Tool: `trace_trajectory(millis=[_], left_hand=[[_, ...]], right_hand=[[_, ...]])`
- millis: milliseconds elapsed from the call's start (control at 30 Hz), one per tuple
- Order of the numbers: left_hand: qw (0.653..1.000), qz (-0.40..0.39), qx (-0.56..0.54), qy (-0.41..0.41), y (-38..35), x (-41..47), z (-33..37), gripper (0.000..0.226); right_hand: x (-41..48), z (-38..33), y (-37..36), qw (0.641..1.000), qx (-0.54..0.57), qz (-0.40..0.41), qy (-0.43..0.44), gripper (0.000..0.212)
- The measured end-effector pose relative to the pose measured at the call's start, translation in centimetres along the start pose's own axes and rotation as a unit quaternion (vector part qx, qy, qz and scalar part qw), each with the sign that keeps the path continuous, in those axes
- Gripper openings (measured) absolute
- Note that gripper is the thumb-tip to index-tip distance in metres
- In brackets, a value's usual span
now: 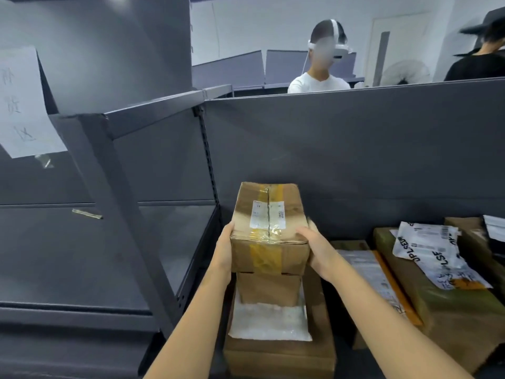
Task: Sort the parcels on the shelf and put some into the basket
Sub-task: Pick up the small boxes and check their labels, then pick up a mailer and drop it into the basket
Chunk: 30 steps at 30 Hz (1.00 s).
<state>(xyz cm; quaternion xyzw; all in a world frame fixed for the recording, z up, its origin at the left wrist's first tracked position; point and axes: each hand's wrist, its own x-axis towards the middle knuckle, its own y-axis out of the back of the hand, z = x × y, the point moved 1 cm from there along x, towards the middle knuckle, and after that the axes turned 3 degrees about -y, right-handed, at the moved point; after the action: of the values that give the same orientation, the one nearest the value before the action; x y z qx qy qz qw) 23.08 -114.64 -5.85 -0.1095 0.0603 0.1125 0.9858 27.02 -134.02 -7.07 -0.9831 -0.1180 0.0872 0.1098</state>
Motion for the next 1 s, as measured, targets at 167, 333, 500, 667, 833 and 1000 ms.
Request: trace_trajectory(millis=[167,333,500,667,833,1000], left_hand=[[0.999,0.016,0.014,0.047,0.9,1.1,-1.4,0.043],[0.998,0.031,0.024,0.052,0.8,1.8,-1.7,0.042],[0.994,0.100,-0.006,0.032,0.4,1.7,-1.0,0.039],[0.951,0.275,0.051,-0.131,-2.0,0.0,1.5,0.039],[0.884,0.128,0.216,-0.395,-8.1,-3.1,3.2,0.039],[0.762,-0.061,0.359,-0.536,-14.8,-5.7,0.0,0.037]], right_hand=[[1.3,1.7,-0.1,0.998,-0.020,0.046,-0.049,0.073],[1.6,0.9,-0.3,0.993,-0.069,0.071,-0.070,0.065],[1.4,0.8,0.6,0.989,-0.105,0.067,-0.074,0.069],[0.5,1.3,4.3,0.977,-0.138,0.142,-0.080,0.063],[-1.9,3.4,9.8,0.891,-0.379,0.220,-0.118,0.066],[-4.1,7.1,11.9,0.788,-0.564,0.151,-0.198,0.088]])
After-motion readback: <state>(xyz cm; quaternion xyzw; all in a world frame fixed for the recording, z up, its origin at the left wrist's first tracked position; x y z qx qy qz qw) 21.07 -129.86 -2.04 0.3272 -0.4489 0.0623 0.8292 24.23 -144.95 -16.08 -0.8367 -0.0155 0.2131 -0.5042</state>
